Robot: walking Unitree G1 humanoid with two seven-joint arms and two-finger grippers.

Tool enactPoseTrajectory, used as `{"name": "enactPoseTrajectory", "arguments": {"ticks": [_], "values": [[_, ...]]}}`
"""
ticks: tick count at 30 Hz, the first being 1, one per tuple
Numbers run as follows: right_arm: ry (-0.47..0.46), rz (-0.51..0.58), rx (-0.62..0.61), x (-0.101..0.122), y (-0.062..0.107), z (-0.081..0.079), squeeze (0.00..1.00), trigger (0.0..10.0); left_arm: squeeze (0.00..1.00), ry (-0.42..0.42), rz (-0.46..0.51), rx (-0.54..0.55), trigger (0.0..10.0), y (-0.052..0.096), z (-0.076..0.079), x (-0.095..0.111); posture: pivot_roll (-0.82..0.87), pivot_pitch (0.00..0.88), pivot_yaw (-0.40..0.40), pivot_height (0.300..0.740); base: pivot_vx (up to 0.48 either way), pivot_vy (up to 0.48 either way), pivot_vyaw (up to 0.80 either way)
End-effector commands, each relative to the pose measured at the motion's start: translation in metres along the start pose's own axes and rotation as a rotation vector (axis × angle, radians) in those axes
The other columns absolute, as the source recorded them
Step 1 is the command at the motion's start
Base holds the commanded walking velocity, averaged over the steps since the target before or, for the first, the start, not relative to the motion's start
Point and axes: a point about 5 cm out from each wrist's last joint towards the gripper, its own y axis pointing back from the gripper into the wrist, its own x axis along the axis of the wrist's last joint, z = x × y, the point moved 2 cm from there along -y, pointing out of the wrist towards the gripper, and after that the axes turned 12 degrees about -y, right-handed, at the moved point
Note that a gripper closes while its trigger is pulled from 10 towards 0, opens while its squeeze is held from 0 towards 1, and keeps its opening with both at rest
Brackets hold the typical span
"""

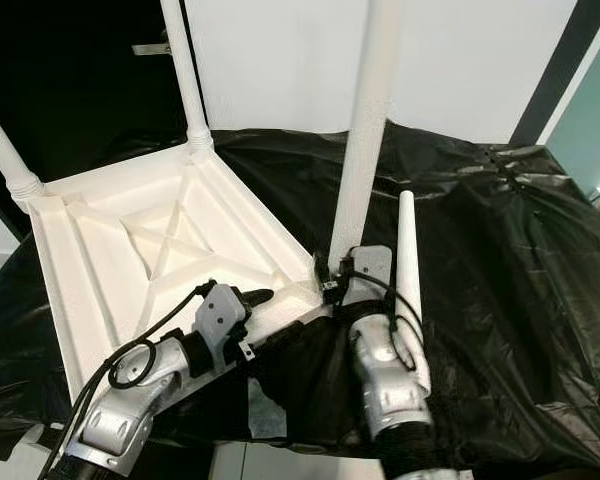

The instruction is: Building children table

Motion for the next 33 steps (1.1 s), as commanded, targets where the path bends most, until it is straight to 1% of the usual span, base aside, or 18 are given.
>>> {"name": "enactPoseTrajectory", "arguments": {"ticks": [1, 8, 9, 10, 12, 15, 17, 18, 19, 20, 21, 22, 24, 25, 27, 29, 33], "values": [[-0.017, -0.08, -0.023, -0.016, 0.007, 0.002, 0.0, 10.0, 0.0, -0.006, -0.034, 0.108, 10.0, 0.0, -0.008, -0.002, -0.01, 0.0, -0.038, 0.74, 0.0, 0.0, 0.0], [-0.008, -0.074, -0.031, -0.013, 0.01, 0.003, 0.0, 10.0, 0.0, -0.023, -0.037, 0.102, 10.0, 0.001, -0.009, -0.001, -0.01, 0.0, -0.033, 0.74, 0.0, 0.0, 0.0], [-0.004, -0.066, -0.026, -0.011, 0.01, 0.003, 0.34, 10.0, 0.0, -0.024, -0.038, 0.101, 10.0, 0.001, -0.009, -0.001, -0.01, 0.0, -0.033, 0.74, 0.0, 0.0, 0.0], [-0.007, -0.059, -0.013, -0.009, 0.01, 0.002, 1.0, 10.0, 0.0, -0.027, -0.04, 0.1, 10.0, 0.002, -0.008, -0.001, -0.01, 0.0, -0.031, 0.74, 0.0, 0.0, 0.0], [-0.008, -0.041, 0.029, -0.004, 0.012, 0.002, 1.0, 10.0, 0.0, -0.028, -0.039, 0.097, 10.0, 0.002, -0.007, 0.0, -0.01, 0.0, -0.031, 0.74, 0.0, 0.0, 0.0], [-0.01, -0.037, 0.048, -0.002, 0.014, 0.003, 1.0, 10.0, 0.0, -0.028, -0.039, 0.096, 10.0, 0.002, -0.007, 0.0, -0.01, 0.0, -0.029, 0.74, 0.0, 0.0, 0.0], [-0.006, -0.036, 0.135, 0.004, 0.018, 0.008, 1.0, 10.0, 0.0, -0.033, -0.039, 0.093, 10.0, 0.002, -0.008, 0.001, 0.0, 0.0, -0.025, 0.74, 0.0, 0.0, 0.0], [0.011, -0.038, 0.172, 0.006, 0.019, 0.011, 1.0, 10.0, 0.0, -0.038, -0.04, 0.091, 10.0, 0.002, -0.009, 0.001, 0.0, 0.0, -0.022, 0.74, 0.0, 0.0, 0.0], [0.011, -0.038, 0.172, 0.006, 0.019, 0.011, 1.0, 10.0, 0.0, -0.038, -0.04, 0.091, 10.0, 0.002, -0.009, 0.001, 0.0, 0.0, -0.022, 0.74, 0.0, 0.0, 0.0], [0.014, -0.041, 0.205, 0.008, 0.019, 0.014, 1.0, 10.0, 0.0, -0.042, -0.041, 0.09, 10.0, 0.002, -0.009, 0.001, 0.0, 0.0, -0.022, 0.74, 0.0, 0.0, 0.0], [0.023, -0.053, 0.242, 0.009, 0.02, 0.016, 0.68, 10.0, 0.0, -0.045, -0.042, 0.088, 10.0, 0.002, -0.01, 0.001, 0.0, 0.0, -0.021, 0.74, 0.0, 0.0, 0.0], [0.044, -0.061, 0.278, 0.01, 0.021, 0.018, 0.0, 10.0, 0.0, -0.046, -0.042, 0.086, 10.0, 0.003, -0.01, 0.001, 0.0, 0.0, -0.021, 0.74, 0.0, 0.0, 0.0], [0.071, -0.101, 0.384, 0.01, 0.022, 0.02, 0.0, 10.0, 0.0, -0.053, -0.042, 0.083, 10.0, 0.003, -0.011, 0.001, 0.0, 0.0, -0.016, 0.74, 0.0, 0.0, 0.0], [0.071, -0.101, 0.384, 0.01, 0.022, 0.02, 0.0, 10.0, 0.0, -0.053, -0.042, 0.083, 10.0, 0.003, -0.011, 0.001, 0.0, 0.0, -0.016, 0.74, 0.0, 0.0, 0.0], [0.096, -0.117, 0.442, 0.013, 0.02, 0.022, 0.0, 10.0, 0.0, -0.048, -0.035, 0.077, 10.0, 0.002, -0.012, 0.002, 0.0, 0.0, -0.015, 0.74, 0.0, 0.0, 0.0], [0.135, -0.153, 0.511, 0.014, 0.015, 0.025, 0.0, 10.0, 0.0, -0.046, -0.022, 0.059, 10.0, 0.001, -0.011, 0.004, 0.0, 0.0, -0.014, 0.74, 0.0, 0.0, 0.0], [0.15, -0.175, 0.541, 0.014, 0.011, 0.027, 0.0, 10.0, 0.0, -0.056, -0.02, 0.048, 10.0, 0.0, -0.01, 0.005, 0.0, 0.0, -0.014, 0.74, 0.0, 0.0, 0.0]]}}
